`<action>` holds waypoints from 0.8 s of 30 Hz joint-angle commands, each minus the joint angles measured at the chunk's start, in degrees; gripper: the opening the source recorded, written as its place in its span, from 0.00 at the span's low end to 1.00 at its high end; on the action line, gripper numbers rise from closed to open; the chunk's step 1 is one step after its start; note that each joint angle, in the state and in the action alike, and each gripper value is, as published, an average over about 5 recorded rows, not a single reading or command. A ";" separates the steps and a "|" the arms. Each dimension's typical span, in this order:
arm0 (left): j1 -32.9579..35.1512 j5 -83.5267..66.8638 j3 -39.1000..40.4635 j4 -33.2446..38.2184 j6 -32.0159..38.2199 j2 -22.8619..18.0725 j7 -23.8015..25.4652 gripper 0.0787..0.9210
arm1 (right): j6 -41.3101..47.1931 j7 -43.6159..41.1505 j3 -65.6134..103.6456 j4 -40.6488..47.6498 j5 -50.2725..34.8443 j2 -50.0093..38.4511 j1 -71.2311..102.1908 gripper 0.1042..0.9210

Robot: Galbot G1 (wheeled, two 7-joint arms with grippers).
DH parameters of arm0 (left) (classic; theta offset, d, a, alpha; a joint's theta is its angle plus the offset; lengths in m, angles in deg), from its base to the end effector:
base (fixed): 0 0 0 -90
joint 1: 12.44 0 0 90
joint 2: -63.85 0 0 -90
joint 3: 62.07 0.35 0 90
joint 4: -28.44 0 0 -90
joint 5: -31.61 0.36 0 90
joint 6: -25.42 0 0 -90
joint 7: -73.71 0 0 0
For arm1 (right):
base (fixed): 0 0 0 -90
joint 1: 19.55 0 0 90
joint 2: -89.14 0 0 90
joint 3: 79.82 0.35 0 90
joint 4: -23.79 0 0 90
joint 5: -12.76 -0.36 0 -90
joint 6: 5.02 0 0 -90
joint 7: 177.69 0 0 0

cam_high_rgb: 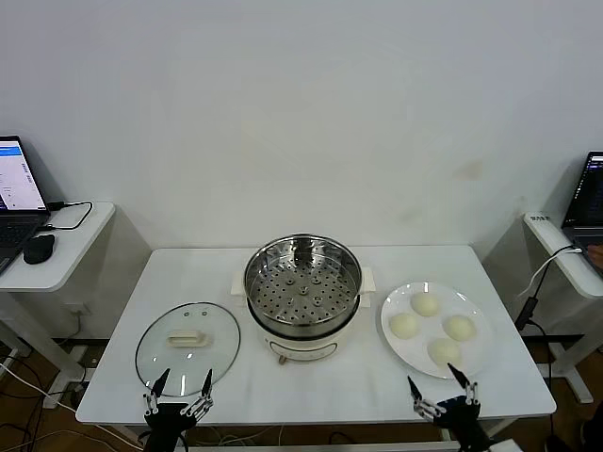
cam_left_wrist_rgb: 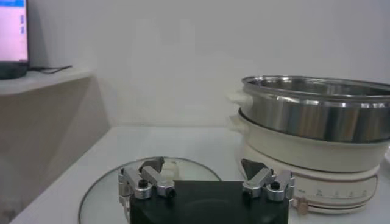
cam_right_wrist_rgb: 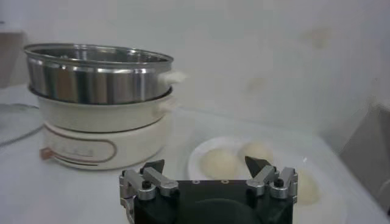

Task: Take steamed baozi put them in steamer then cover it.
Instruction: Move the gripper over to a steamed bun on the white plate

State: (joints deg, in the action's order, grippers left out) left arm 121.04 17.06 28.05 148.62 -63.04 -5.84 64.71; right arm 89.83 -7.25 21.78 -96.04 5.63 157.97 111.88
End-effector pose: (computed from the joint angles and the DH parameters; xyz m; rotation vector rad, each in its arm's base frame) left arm 0.1166 0.0581 -0.3293 -0.0396 -2.9161 -0.0681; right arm 0.1389 -0.1203 -0.3049 0.2788 -2.8298 0.3921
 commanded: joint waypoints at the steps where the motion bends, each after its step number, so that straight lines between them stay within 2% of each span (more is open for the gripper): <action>1: -0.30 6.48 -0.38 1.05 -3.64 1.63 -0.46 0.88 | 6.78 -4.95 4.05 6.03 14.19 -17.94 -14.64 0.88; 8: -1.05 10.37 -0.30 1.32 -3.99 1.75 -0.88 0.88 | 6.10 -16.20 -1.31 15.82 21.37 -30.72 -27.83 0.88; 14: -1.03 13.78 -0.47 1.38 -3.17 0.95 -1.71 0.88 | 4.20 -28.11 -10.16 22.48 22.69 -39.87 -39.92 0.88; 24: -1.05 14.21 -0.92 1.73 -2.86 0.94 -2.29 0.88 | 1.38 -42.93 -36.36 34.50 24.26 -44.35 -66.02 0.88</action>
State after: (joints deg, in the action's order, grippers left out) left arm 120.00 28.78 27.30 150.18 -65.70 -5.06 62.74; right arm 93.03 -31.82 10.61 -76.01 25.68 124.31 75.94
